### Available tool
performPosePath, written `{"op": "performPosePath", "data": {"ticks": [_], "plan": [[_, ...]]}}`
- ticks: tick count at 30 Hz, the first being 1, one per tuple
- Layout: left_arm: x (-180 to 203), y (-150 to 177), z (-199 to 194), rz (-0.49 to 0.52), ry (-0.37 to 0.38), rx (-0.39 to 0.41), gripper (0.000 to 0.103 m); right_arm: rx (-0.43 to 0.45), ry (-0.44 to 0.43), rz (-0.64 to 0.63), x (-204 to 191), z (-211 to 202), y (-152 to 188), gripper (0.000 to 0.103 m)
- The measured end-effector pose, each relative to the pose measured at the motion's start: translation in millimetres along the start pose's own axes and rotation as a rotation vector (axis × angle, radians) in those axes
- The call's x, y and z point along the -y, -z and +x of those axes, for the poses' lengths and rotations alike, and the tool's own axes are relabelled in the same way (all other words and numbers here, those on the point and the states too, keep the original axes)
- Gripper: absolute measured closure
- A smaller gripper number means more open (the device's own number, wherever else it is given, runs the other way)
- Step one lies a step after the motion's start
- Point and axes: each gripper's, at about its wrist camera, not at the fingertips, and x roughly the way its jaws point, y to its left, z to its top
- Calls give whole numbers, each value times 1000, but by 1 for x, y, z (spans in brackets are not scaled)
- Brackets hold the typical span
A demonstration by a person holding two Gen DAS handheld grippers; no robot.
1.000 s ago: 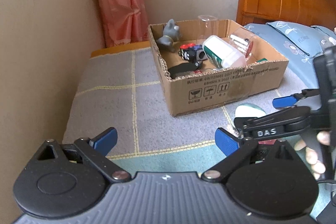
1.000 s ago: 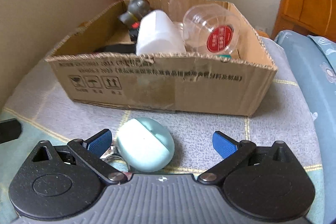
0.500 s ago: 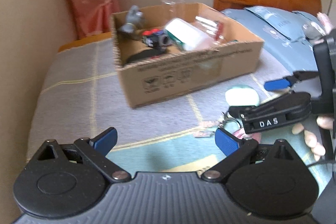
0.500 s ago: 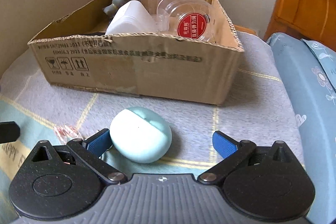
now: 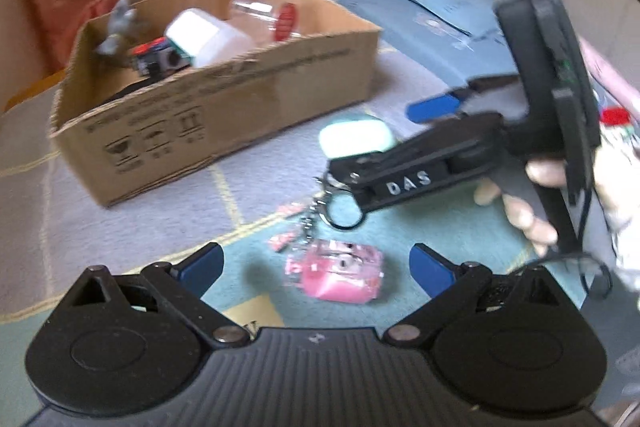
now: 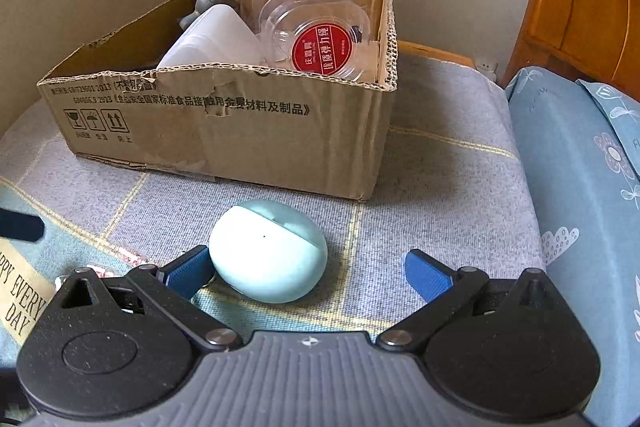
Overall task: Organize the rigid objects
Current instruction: 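Withdraw both tools toward the mint-green case and pink keychain, then grasp the pink keychain charm with left tool while right tool approaches the mint-green case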
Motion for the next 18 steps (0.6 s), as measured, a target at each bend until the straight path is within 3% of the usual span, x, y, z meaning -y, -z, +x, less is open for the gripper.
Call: {"op": "performPosePath", "data": {"ticks": [4,8,14,18], "plan": [[1,5,4,27,-6,-2,12,18,-13,-15,2,-1,3,0],[-4,9,5,5,23,-8,36,26,-23,-25,4,-1,3,0],[-2,9,4,13,33,14,50,39,-24,-27,4,-1,5,0],[-4,10,4,13,23,14,52,51,-24,-26,4,-1,7,0]]}}
